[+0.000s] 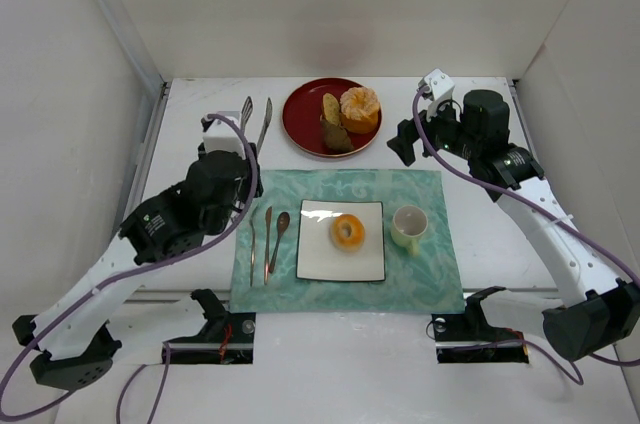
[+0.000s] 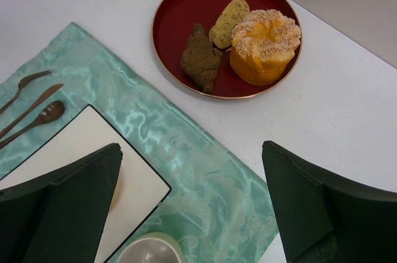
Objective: Place the bread
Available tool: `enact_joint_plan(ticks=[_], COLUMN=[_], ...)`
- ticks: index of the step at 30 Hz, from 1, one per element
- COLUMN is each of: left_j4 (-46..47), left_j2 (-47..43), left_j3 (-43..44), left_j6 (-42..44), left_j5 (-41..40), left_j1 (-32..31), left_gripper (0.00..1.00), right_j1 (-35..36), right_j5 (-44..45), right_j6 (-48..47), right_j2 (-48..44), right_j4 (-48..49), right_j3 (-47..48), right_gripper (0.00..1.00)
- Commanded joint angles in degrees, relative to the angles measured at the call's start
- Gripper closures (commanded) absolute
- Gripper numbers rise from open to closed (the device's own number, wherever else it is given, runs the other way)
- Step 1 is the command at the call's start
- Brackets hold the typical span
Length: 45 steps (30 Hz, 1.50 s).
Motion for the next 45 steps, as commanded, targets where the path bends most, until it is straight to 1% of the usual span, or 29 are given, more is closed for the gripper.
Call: enact_joint_plan(ticks=[1, 2, 3, 4, 5, 7, 8, 10, 11, 12, 13, 14, 15, 16, 17, 18, 21, 22, 24, 25, 26, 29, 37, 41, 45], left_j4=[7.98, 9.84, 11.6, 13.71, 17.82, 21.27, 23.2, 26.54, 29.87, 31.9, 33.23, 34.28, 35.25, 36.04, 37.18, 39.46, 42.19, 43.42, 43.96, 45.35, 45.37, 46.68, 49.06, 49.06, 48.36], left_j2=[1.06, 0.53, 0.01, -1.13, -1.14, -1.67, -1.67, -1.05, -0.44, -0.44, 0.17, 1.22, 4.71, 6.4, 7.9, 10.61, 14.4, 16.68, 18.54, 20.02, 20.74, 23.54, 31.72, 34.1, 36.65], left_j3=[-3.43, -4.57, -6.85, -8.17, -9.49, -12.83, -13.54, -16.95, -18.19, -19.6, -21.01, -21.02, -21.02, -21.02, -21.02, -21.02, -21.72, -21.72, -22.34, -22.34, -22.34, -22.95, -24.1, -22.6, -21.38], left_j6=[7.72, 9.48, 13.06, 15.28, 16.95, 21.16, 21.8, 23.99, 25.48, 25.49, 25.49, 25.49, 25.49, 25.49, 25.49, 25.49, 24.88, 24.88, 24.35, 24.35, 24.35, 24.35, 24.88, 24.88, 25.41], left_j5=[-8.47, -9.18, -9.18, -9.18, -7.27, -4.8, -1.31, 2.84, 7.38, 8.21, 8.22, 8.22, 9.44, 13.1, 14.97, 16.47, 23.58, 24.64, 27.37, 27.38, 29.38, 30.71, 34.58, 35.38, 37.04], left_j1=[2.3, 3.1, 4.32, 7.55, 9.5, 13.54, 18.17, 23.55, 29.06, 30.42, 30.44, 31.39, 34.54, 36.31, 37.8, 40.6, 45.19, 47.29, 49.32, 50.73, 51.7, 53.98, 54.52, 55.04, 55.57], left_gripper=[0.6, 0.6, 0.6, 0.6, 0.6, 0.58, 0.58, 0.58, 0.58, 0.58, 0.58, 0.59, 0.59, 0.59, 0.59, 0.59, 0.59, 0.59, 0.6, 0.6, 0.6, 0.6, 0.6, 0.6, 0.58], right_j1=[0.18, 0.18, 0.18, 0.18, 0.18, 0.18, 0.18, 0.18, 0.18, 0.18, 0.18, 0.18, 0.18, 0.18, 0.18, 0.18, 0.18, 0.18, 0.18, 0.18, 0.18, 0.18, 0.18, 0.18, 0.18], right_j5=[-0.57, -1.09, -1.1, -1.1, -1.1, -1.62, -1.63, -1.63, -1.63, -1.63, -1.63, -1.63, -1.63, -2.15, -2.15, -2.15, -2.15, -2.15, -2.15, -2.15, -2.15, -2.15, -1.63, -1.63, -1.63], right_j6=[0.06, 0.06, 0.06, 0.06, 0.06, 0.06, 0.06, 0.06, 0.06, 0.06, 0.06, 0.06, 0.06, 0.06, 0.06, 0.06, 0.06, 0.06, 0.06, 0.06, 0.06, 0.06, 0.06, 0.06, 0.06], right_j2=[-2.44, -2.44, -2.44, -2.44, -2.44, -2.44, -2.44, -2.44, -2.44, -3.05, -3.06, -3.06, -3.06, -3.06, -3.06, -3.06, -3.58, -4.11, -4.11, -4.11, -4.11, -4.11, -4.11, -4.11, -3.58], right_j4=[3.06, 3.06, 3.06, 3.06, 3.06, 3.06, 3.06, 3.06, 3.06, 3.06, 3.06, 3.06, 3.06, 3.06, 3.06, 3.06, 3.06, 3.06, 3.06, 3.06, 3.06, 3.06, 3.06, 3.06, 3.06], right_j3=[-0.06, -0.06, -0.06, -0.06, -0.06, -0.06, -0.06, -0.06, -0.06, -0.06, -0.06, -0.06, -0.06, -0.06, -0.06, -0.06, -0.06, -0.06, -0.06, -0.06, -0.06, -0.06, -0.06, -0.06, -0.06], right_gripper=[0.0, 0.0, 0.0, 0.0, 0.0, 0.0, 0.0, 0.0, 0.0, 0.0, 0.0, 0.0, 0.0, 0.0, 0.0, 0.0, 0.0, 0.0, 0.0, 0.0, 0.0, 0.0, 0.0, 0.0, 0.0])
